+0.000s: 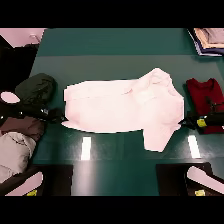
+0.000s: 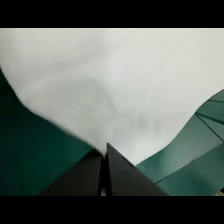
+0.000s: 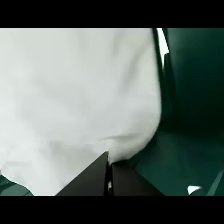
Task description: Fold the shirts.
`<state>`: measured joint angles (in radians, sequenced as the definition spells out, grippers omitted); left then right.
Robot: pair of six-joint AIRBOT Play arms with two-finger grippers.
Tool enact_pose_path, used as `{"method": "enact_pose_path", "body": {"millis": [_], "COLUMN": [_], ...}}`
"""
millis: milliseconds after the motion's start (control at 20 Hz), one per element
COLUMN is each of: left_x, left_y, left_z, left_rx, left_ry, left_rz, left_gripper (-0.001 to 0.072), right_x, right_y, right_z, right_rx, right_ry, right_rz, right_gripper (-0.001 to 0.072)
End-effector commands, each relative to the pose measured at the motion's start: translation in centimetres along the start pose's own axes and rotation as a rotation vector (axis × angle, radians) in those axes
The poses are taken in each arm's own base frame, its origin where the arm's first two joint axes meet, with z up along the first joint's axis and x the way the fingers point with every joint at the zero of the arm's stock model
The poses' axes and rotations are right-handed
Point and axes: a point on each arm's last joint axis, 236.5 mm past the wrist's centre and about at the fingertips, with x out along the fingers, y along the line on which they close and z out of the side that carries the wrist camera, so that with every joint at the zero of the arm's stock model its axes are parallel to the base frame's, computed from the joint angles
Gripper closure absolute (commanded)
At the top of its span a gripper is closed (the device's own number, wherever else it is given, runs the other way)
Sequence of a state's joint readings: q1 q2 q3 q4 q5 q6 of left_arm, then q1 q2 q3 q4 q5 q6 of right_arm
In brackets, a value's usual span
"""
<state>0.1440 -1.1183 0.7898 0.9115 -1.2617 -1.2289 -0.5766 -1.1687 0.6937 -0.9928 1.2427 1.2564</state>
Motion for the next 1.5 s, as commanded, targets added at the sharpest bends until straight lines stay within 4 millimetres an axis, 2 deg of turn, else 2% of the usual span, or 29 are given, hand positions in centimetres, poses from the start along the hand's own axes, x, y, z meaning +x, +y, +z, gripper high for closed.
{"method": "enact_pose_path", "body": {"millis": [0,50,150,200,300,400,450,550,650,750,850,950,1000,1100,1150,1200,1250,1350,1450], "left_x": [-3.6,-6.2,-13.6,-18.2,-27.5,-36.2,-40.0,-45.6,-49.5,-51.3,-51.9,-52.1,-51.9,-49.7,-47.0,-43.4,-39.0,-29.6,-22.2], "left_y": [-2.4,-4.1,-9.0,-12.2,-18.9,-25.3,-28.3,-32.7,-35.5,-37.0,-37.7,-37.2,-35.9,-31.2,-28.2,-25.3,-21.9,-15.8,-10.9], "left_z": [3.7,5.8,10.1,11.5,12.2,10.1,8.1,4.0,-0.2,-4.1,-6.9,-6.9,-5.4,-0.3,2.7,5.4,7.8,10.6,11.9], "left_rx": [0.055,0.105,0.226,0.311,0.485,0.651,0.727,0.821,0.863,0.903,0.932,0.921,0.879,0.711,0.626,0.558,0.480,0.344,0.232], "left_ry": [-0.095,-0.169,-0.375,-0.496,-0.728,-0.952,-1.058,-1.241,-1.402,-1.490,-1.525,-1.530,-1.516,-1.422,-1.331,-1.220,-1.080,-0.778,-0.535], "left_rz": [-0.001,0.003,0.017,0.027,0.048,0.070,0.078,0.070,0.041,0.033,0.037,0.075,0.116,0.185,0.207,0.214,0.215,0.197,0.178], "left_gripper": [0.0687,0.0687,0.0687,0.0687,0.0687,0.0687,0.0687,0.0687,0.0687,0.0688,0.0688,0.0688,0.0688,0.0688,0.0688,0.0687,0.0688,0.0688,0.0687], "right_x": [-4.8,-7.8,-15.7,-20.4,-29.4,-37.4,-40.7,-46.4,-50.7,-54.2,-55.6,-55.5,-54.7,-51.6,-49.1,-46.4,-43.1,-36.3,-29.5], "right_y": [4.5,7.2,14.1,17.6,23.3,28.2,30.3,33.4,34.3,33.9,33.1,32.0,31.5,29.4,27.8,26.0,24.0,21.3,19.6], "right_z": [3.1,4.7,7.1,7.7,6.7,3.6,1.6,-2.8,-6.2,-8.9,-10.3,-9.9,-8.8,-4.7,-2.0,0.5,3.1,7.1,10.1], "right_rx": [-0.111,-0.157,-0.285,-0.359,-0.493,-0.640,-0.707,-0.823,-0.844,-0.825,-0.789,-0.756,-0.741,-0.685,-0.646,-0.604,-0.560,-0.512,-0.480], "right_ry": [-0.167,-0.264,-0.496,-0.626,-0.854,-1.063,-1.152,-1.325,-1.461,-1.584,-1.633,-1.616,-1.579,-1.438,-1.327,-1.210,-1.072,-0.803,-0.564], "right_rz": [0.050,0.091,0.190,0.230,0.253,0.236,0.232,0.190,0.098,-0.013,-0.085,-0.129,-0.133,-0.144,-0.151,-0.161,-0.166,-0.152,-0.160], "right_gripper": [0.0696,0.0696,0.0697,0.0697,0.0696,0.0697,0.0697,0.0697,0.0697,0.0698,0.0698,0.0699,0.0700,0.0700,0.0700,0.0700,0.0700,0.0700,0.0700]}}
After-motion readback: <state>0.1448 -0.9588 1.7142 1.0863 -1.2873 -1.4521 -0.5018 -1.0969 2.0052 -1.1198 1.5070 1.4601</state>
